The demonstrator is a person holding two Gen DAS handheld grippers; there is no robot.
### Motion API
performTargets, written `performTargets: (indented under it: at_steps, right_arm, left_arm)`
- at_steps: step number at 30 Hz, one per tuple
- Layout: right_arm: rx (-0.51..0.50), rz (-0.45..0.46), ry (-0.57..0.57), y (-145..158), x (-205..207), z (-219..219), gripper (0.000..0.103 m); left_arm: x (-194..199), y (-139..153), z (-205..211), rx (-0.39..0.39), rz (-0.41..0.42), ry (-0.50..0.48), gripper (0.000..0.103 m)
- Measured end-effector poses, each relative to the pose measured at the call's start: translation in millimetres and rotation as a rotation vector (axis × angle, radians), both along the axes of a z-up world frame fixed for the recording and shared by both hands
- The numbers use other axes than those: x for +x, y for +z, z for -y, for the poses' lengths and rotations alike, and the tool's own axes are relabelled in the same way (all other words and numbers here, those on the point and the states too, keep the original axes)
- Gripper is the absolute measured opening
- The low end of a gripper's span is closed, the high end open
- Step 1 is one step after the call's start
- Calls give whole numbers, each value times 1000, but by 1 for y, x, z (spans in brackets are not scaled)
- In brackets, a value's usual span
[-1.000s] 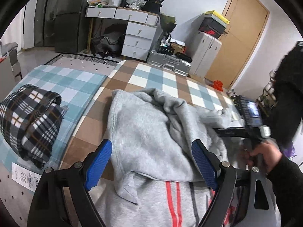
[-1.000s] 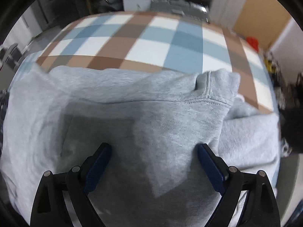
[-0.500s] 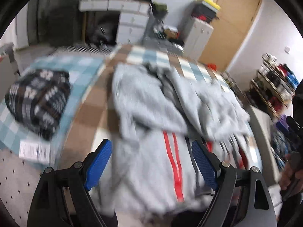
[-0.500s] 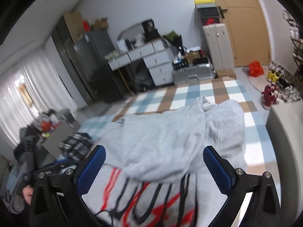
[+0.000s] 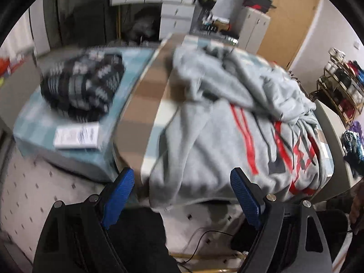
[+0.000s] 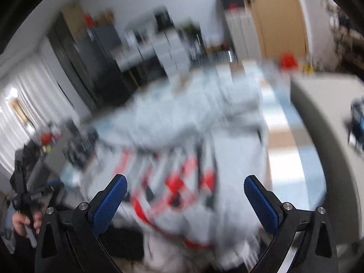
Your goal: Fold large clothes
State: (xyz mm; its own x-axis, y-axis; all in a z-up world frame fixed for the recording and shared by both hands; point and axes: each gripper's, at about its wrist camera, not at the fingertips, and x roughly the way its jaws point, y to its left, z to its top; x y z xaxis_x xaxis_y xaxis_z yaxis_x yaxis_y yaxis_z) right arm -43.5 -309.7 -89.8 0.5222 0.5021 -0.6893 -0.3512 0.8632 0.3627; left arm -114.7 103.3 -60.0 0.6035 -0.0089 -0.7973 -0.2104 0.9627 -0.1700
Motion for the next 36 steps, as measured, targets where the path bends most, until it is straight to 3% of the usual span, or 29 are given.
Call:
performTargets:
  at_steps: [4,5,8,11,14,16,19,23,26,28,30,34,36]
  right_arm:
    - [-67,-222,87,-37,15,20,103]
    - [-109,-239,97,-45,14,19,103]
    - [-282,-267,186,-74,12,3,103]
    - [-320,-305,314,-87,14,-15,96]
    - [-378,-260,422,-90,20,-33,97]
    - [-439,-294,479,-103,26,-45,97]
    - [-474,-335,528,-114,29,-56,101]
    - [-394,-377,514,-111,34,-50,102]
    - [-266,-433,465,-102,40,-52,89]
    - [-196,-488,368,-99,48,-48,61]
    - [-155,-532,250,-97,54,-41,41]
    - [-64,-503,168,-83,49,-30,27]
    - [-32,-486,147,-79,42,-24,25]
  left_arm:
    - [-2,-8,-1,-31,-12,1,83]
    - [-2,-9,0,-33,-12,-4,83]
    - [-6,-9,5,-48,-12,-12,83]
    - [-8,-12,4,-59,-20,-21,83]
    - [-7,-18,7,-54,-39,-26,83]
    - [-6,-21,7,-50,-49,-19,83]
    - [-3,-24,9,-49,-59,-15,83]
    - [5,-25,11,-62,-65,5,83]
    - [8,-22,13,-63,-56,17,83]
    - [9,-21,15,-63,-52,17,83]
    - [10,-20,16,-65,-51,7,83]
    - [10,-18,12,-52,-45,4,83]
    - [10,-18,7,-57,-40,13,83]
